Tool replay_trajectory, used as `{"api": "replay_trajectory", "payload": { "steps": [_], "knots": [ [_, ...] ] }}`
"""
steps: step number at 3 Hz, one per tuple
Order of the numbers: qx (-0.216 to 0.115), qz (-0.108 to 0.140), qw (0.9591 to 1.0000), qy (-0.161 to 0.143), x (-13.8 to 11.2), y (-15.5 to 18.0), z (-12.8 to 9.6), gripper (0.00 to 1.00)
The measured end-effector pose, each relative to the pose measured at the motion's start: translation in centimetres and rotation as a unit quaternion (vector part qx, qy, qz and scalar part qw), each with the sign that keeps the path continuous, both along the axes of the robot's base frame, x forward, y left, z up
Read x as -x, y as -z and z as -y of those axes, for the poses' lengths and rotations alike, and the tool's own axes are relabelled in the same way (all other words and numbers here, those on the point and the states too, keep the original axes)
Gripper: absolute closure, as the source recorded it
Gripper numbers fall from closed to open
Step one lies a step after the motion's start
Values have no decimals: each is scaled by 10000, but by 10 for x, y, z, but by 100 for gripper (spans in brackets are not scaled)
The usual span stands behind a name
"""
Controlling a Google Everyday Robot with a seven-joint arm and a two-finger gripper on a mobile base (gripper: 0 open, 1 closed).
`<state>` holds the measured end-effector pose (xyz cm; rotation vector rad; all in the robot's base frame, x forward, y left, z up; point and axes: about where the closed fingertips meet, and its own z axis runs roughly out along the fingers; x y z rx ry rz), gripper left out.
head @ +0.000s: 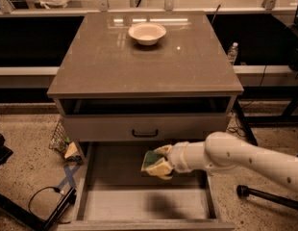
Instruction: Pick sponge from middle drawer and place on counter
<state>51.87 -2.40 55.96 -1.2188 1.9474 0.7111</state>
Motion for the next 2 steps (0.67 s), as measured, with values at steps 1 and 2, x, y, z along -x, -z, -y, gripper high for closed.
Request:
{"api": "replay_trajectory", "payload": {
  "steps": [1, 2],
  "knots": [
    [-136, -64, 9997, 190, -13, -82, 35, 100],
    [-272, -158, 9989, 341, -26, -160, 67, 100]
  ]
}}
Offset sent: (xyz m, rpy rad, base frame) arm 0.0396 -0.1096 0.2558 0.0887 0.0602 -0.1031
